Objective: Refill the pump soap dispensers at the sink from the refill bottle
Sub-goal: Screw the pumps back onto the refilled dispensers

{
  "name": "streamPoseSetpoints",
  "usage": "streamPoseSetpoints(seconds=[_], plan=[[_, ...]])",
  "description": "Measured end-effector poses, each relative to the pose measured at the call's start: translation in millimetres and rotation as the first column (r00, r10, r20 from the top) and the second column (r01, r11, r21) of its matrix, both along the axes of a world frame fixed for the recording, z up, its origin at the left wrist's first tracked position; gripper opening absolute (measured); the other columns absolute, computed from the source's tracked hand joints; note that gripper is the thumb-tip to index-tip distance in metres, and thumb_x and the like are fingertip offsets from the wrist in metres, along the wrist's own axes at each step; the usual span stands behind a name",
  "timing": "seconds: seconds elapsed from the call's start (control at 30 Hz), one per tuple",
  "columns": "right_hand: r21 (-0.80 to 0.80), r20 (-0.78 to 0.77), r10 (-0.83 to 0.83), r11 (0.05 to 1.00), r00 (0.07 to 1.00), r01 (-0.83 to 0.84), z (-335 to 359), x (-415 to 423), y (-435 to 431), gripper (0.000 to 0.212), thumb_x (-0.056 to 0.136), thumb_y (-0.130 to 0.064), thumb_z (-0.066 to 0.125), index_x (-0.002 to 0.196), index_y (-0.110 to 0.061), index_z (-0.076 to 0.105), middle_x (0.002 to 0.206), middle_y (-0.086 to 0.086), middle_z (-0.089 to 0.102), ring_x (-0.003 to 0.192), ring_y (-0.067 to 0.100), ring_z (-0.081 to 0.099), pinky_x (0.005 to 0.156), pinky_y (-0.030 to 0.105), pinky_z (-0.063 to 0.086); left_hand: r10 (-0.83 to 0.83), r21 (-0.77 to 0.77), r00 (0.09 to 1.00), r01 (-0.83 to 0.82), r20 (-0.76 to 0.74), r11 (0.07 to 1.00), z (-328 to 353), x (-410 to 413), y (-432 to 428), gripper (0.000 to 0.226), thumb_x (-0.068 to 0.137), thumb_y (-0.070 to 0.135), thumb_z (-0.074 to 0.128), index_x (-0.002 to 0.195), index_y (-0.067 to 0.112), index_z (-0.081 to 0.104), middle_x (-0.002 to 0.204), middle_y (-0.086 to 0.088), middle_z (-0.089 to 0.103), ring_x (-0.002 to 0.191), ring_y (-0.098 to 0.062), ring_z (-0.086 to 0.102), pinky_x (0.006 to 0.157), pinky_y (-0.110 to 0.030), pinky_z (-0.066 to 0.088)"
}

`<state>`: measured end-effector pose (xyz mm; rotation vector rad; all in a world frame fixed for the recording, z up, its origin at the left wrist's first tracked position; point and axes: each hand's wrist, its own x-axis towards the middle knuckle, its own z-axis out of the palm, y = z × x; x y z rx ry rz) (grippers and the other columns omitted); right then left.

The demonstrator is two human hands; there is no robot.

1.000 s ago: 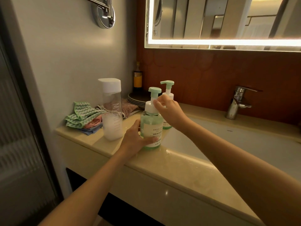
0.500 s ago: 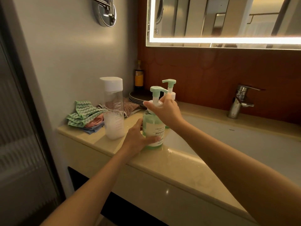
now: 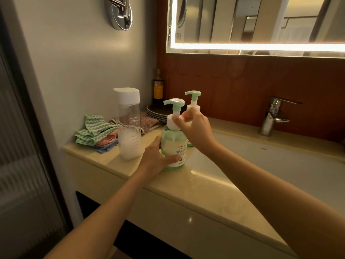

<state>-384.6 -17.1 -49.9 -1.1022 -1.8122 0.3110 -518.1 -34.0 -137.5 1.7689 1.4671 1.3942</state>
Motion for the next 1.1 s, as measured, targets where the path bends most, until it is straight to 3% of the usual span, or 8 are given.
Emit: streamPoseSetpoints(seconds=[0.13,0.2,0.4,0.5,0.63,0.77,0.97,1.1], plan=[[-0.171,-0.087,0.168,0.968,0.982,-0.181,1.7,-11.6,-0.9,0.042,0.095,-0.034,0.046,0.132,-0.015,0.039,0.125,0.006,0.051,0.108,0.015,0.048,0.093,0.034,0.043,0.001,-0.012,1.000,-0.001,-0.002,1.000,-0.5,-0.2,0.7,0.064,0.065,0.032,0.082,0.117,0.029,0.044,0.112,0.008,0.058,0.105,-0.012,0.055,0.083,-0.028,0.049],[-0.181,-0.098,0.215,0.956,0.972,-0.229,-3.1,-16.7,-5.4,0.037,0.098,-0.032,0.037,0.129,-0.011,0.043,0.121,0.008,0.054,0.103,0.013,0.048,0.087,0.030,0.042,0.002,-0.005,1.000,-0.002,-0.007,1.000,-0.4,-0.1,0.6,0.063,0.065,0.033,0.082,0.117,0.030,0.045,0.111,0.009,0.058,0.104,-0.012,0.055,0.081,-0.026,0.049],[0.088,0.027,-0.004,0.996,1.000,0.002,-12.5,-6.1,-8.9,0.038,0.096,-0.035,0.041,0.119,-0.010,0.058,0.114,0.006,0.063,0.094,0.008,0.051,0.080,0.023,0.040,-0.010,-0.010,1.000,0.010,-0.006,1.000,0.0,0.5,0.7,0.062,0.066,0.033,0.081,0.115,0.029,0.044,0.113,0.008,0.058,0.103,-0.011,0.054,0.078,-0.018,0.047],[0.053,-0.014,-0.067,0.996,0.998,0.068,-5.2,-10.0,-2.3,0.034,0.088,-0.043,0.055,0.106,-0.014,0.056,0.103,0.002,0.062,0.094,0.013,0.055,0.080,0.030,0.047,-0.017,-0.014,1.000,0.017,0.001,1.000,-0.5,0.1,1.3,0.064,0.065,0.033,0.082,0.117,0.026,0.046,0.116,0.006,0.059,0.106,-0.012,0.055,0.082,-0.024,0.050],[-0.217,-0.098,0.175,0.957,0.980,-0.193,3.3,-18.6,0.3,0.035,0.092,-0.037,0.050,0.118,-0.014,0.046,0.104,-0.001,0.053,0.097,0.014,0.052,0.084,0.033,0.045,-0.021,-0.013,1.000,0.021,-0.001,1.000,-0.6,-0.6,1.0,0.065,0.066,0.033,0.081,0.119,0.026,0.045,0.115,0.008,0.058,0.108,-0.012,0.054,0.083,-0.024,0.049],[-0.196,-0.295,0.282,0.917,0.913,-0.347,-5.2,-12.2,-4.7,0.025,0.096,-0.022,0.043,0.112,-0.007,0.055,0.089,-0.004,0.055,0.086,0.009,0.052,0.077,0.026,0.042,-0.026,-0.016,0.999,0.027,0.025,1.000,0.3,-0.6,-0.7,0.062,0.065,0.032,0.082,0.114,0.032,0.044,0.112,0.009,0.059,0.105,-0.010,0.055,0.081,-0.023,0.050],[-0.062,-0.133,0.264,0.960,0.955,-0.274,-8.5,-5.4,-5.7,0.023,0.093,-0.022,0.051,0.109,-0.009,0.059,0.091,-0.005,0.057,0.087,0.008,0.051,0.075,0.022,0.042,-0.031,-0.014,0.999,0.032,0.026,0.999,0.9,-0.9,-2.1,0.060,0.065,0.033,0.082,0.113,0.031,0.047,0.110,0.010,0.059,0.104,-0.010,0.055,0.078,-0.021,0.049],[-0.051,-0.117,0.051,0.997,0.992,-0.058,-5.1,-10.1,-3.7,0.041,0.080,-0.037,0.067,0.112,-0.013,0.058,0.096,-0.008,0.054,0.087,0.004,0.049,0.068,0.014,0.037,-0.002,0.005,1.000,0.002,0.022,1.000,0.6,0.7,-2.4,0.059,0.064,0.033,0.082,0.113,0.028,0.049,0.108,0.010,0.060,0.101,-0.010,0.056,0.074,-0.017,0.047]])
